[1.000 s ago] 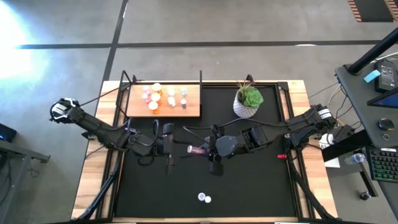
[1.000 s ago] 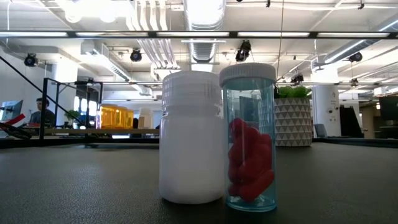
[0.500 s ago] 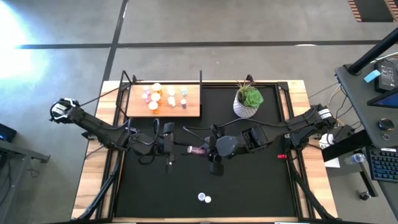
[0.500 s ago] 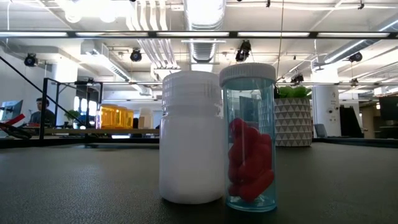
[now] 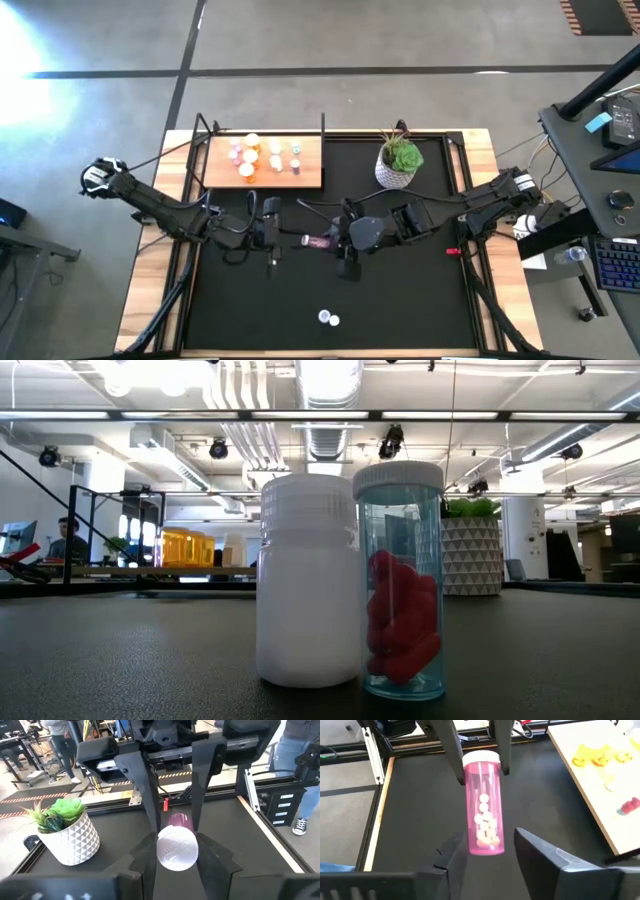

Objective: Pick and place medicine bottles onto shelf by color
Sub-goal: Put the pink pill bottle on the shelf aligned with the other pink pill bottle

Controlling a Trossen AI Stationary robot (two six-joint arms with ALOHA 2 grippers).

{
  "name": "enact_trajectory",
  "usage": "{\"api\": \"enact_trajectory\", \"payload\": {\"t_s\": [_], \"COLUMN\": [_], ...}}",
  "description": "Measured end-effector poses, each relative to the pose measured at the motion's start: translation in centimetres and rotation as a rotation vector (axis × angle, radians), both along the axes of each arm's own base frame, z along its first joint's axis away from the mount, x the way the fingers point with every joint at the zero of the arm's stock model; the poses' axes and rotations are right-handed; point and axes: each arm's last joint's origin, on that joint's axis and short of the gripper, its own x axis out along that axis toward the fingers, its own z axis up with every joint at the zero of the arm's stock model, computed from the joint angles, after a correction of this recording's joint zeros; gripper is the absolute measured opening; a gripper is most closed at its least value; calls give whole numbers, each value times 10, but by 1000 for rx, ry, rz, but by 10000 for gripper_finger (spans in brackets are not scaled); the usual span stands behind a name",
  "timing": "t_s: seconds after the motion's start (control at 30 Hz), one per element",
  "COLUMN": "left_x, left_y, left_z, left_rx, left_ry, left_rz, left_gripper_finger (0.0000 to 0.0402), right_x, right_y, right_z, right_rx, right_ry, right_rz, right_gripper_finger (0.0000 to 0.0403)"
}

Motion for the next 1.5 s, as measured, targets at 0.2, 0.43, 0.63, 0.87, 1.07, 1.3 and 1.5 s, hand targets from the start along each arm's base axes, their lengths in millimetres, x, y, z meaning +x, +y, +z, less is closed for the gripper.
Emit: {"api": "enact_trajectory", "payload": {"t_s": [0.2, 0.43, 0.63, 0.87, 1.07, 1.3, 1.5], "left_x": [1, -4, -26, -63, -92, -120, -113], "left_y": [5, 29, 64, 88, 110, 147, 180], "left_z": [-4, -20, -7, 10, 0, -14, -35], "left_rx": [-86, -242, -312, -305, -319, -468, -544], "left_ry": [31, 284, 597, 930, 1041, 980, 927], "left_rz": [40, 222, 501, 662, 794, 1007, 1039], "left_gripper_finger": [106, 107, 108, 109, 109, 109, 109], "right_x": [-26, -78, -110, -118, -112, -108, -107], "right_y": [-7, -24, -34, -37, -36, -34, -34], "right_z": [15, 52, 66, 63, 56, 52, 52], "right_rx": [59, 173, 230, 203, 191, 179, 184], "right_ry": [62, 60, 79, 131, 157, 173, 167], "right_rz": [-32, -125, -193, -230, -233, -231, -235], "right_gripper_finger": [215, 257, 262, 254, 256, 256, 254]}}
